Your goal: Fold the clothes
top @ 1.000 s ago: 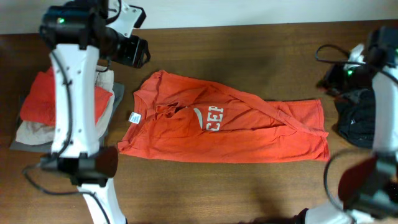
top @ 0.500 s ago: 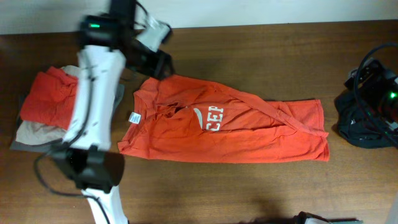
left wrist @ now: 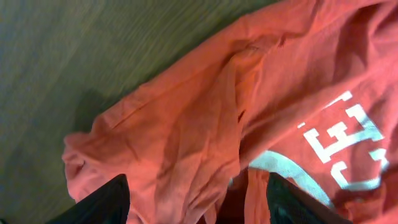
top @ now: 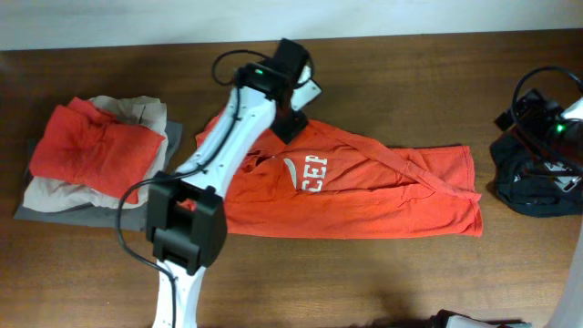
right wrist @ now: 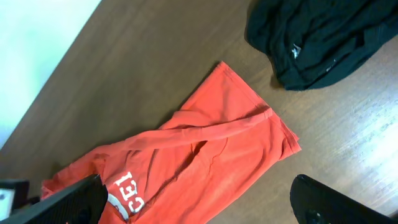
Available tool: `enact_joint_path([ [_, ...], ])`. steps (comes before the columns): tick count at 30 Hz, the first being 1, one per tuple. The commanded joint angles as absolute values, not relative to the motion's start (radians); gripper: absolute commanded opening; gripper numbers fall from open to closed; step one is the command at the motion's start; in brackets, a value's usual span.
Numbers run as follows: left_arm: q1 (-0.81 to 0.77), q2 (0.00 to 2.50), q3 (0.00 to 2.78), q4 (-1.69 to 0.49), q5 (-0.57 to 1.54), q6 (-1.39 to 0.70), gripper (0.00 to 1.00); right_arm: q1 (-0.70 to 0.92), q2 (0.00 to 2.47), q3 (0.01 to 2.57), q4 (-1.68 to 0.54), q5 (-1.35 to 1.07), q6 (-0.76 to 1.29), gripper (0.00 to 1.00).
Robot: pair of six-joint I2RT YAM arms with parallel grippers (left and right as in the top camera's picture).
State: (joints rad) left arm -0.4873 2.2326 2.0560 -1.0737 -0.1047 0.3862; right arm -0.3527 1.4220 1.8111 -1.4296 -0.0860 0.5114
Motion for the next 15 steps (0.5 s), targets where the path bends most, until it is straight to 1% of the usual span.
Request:
enact_joint_path([
  [1,-0.484,2.306,2.056,-1.077,-0.161,0.417,0.69,-0.348,1.42,1.813,-1.438,-0.067,0.502,0.99],
  [5,-0.484,2.349,2.056,-1.062,-0.155,0.418,0.67,-0.348,1.42,1.813,-1.451,-0.066,0.502,0.99],
  [15,-0.484,2.37,2.056,-1.04,-0.12,0.422,0.67,-0.348,1.42,1.813,-1.452,-0.066,0.502,0.99],
])
